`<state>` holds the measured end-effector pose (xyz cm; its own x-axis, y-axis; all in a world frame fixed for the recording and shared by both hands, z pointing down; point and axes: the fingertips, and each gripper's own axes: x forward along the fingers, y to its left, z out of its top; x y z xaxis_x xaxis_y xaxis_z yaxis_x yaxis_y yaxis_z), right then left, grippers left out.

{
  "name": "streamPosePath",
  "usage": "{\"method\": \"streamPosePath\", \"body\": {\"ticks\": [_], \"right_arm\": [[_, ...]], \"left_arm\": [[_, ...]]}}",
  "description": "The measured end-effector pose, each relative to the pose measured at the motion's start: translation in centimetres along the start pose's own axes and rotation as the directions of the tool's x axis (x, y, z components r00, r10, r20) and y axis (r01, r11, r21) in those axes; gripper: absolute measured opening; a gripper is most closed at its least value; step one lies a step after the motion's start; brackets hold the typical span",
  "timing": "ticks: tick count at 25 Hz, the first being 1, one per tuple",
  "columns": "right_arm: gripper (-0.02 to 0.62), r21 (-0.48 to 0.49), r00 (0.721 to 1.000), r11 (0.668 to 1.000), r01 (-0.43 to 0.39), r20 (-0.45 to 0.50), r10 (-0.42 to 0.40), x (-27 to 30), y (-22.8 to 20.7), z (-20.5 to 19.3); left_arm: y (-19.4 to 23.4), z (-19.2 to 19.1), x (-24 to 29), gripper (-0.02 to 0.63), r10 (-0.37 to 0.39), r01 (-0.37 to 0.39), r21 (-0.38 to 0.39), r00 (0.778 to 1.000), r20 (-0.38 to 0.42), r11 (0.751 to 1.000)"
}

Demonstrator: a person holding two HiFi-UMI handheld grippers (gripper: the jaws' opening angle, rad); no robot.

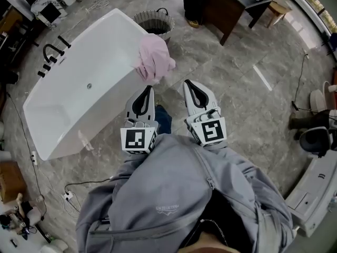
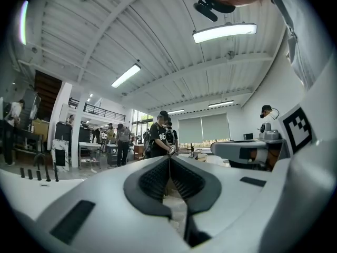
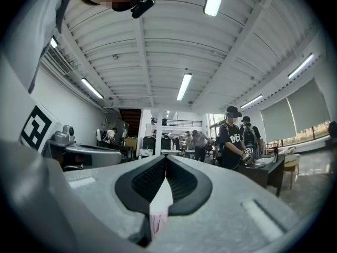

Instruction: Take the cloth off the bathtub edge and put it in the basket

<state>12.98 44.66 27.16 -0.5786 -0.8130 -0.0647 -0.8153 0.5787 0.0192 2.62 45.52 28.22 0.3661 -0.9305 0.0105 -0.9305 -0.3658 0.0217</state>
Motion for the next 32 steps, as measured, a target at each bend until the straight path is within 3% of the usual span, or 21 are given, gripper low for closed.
{"method": "streamPosePath", "body": {"ticks": [4, 11, 18, 22, 27, 32], "right_arm": [[0.005, 0.018, 0.999, 0.999, 0.042, -0.016, -0.041, 3.9, -2.8, -1.7], [0.005, 0.011, 0.999, 0.999, 0.037, -0.037, -0.037, 14.3, -5.8, -2.6], [0.005, 0.013, 0.996, 0.999, 0.036, -0.088, -0.035, 24.7, -8.5, -4.1], [0.005, 0.007, 0.993, 0.999, 0.053, -0.105, -0.052, 29.8, -10.1, -4.7], [0.005, 0.010, 0.990, 0.998, 0.066, -0.123, -0.064, 34.4, -11.5, -5.7], [0.005, 0.009, 0.988, 0.997, 0.072, -0.141, -0.070, 36.7, -12.5, -6.3]], "left_arm": [[3.0, -0.6, 4.0, 0.011, -0.003, 0.003, -0.013, 1.000, 0.014, 1.000], [9.9, -0.6, 12.4, 0.011, 0.001, -0.001, 0.011, 1.000, -0.019, 1.000], [16.4, -1.1, 20.7, 0.011, -0.030, 0.029, -0.014, 0.997, -0.077, 0.999], [19.7, -0.9, 25.3, 0.011, -0.049, 0.047, -0.027, 0.997, -0.063, 0.999], [22.9, -2.3, 28.8, 0.011, -0.063, 0.057, -0.055, 0.992, -0.107, 0.997], [24.7, -2.4, 31.4, 0.011, -0.068, 0.062, -0.063, 0.993, -0.096, 0.996]]}}
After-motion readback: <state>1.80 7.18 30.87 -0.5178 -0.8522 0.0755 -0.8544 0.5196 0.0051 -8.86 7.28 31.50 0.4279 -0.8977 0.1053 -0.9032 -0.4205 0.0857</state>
